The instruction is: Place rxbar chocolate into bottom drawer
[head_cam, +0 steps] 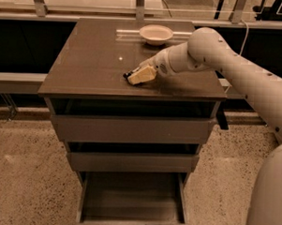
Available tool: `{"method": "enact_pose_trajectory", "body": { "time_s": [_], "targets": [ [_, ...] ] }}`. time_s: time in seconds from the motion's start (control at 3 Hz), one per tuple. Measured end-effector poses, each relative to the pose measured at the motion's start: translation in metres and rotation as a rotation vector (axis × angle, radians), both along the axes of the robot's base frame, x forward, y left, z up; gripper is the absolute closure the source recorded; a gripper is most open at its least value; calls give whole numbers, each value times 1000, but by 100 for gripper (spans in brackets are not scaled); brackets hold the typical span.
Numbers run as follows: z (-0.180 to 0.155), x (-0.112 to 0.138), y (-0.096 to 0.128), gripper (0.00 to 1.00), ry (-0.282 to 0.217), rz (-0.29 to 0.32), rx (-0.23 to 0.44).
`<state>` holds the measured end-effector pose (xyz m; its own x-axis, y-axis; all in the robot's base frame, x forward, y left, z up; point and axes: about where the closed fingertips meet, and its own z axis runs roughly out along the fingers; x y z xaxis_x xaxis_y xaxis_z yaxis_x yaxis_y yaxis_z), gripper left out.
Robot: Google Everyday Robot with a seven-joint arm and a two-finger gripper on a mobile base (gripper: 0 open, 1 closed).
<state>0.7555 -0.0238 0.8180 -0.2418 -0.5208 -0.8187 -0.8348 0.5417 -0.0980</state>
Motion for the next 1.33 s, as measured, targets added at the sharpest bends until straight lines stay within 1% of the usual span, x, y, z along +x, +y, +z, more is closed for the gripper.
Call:
{"method": "enact_pose_trajectory", "body": {
  "time_s": [1.33],
  "targets": [
    [0, 0, 0, 100, 0, 0, 0]
  ]
}}
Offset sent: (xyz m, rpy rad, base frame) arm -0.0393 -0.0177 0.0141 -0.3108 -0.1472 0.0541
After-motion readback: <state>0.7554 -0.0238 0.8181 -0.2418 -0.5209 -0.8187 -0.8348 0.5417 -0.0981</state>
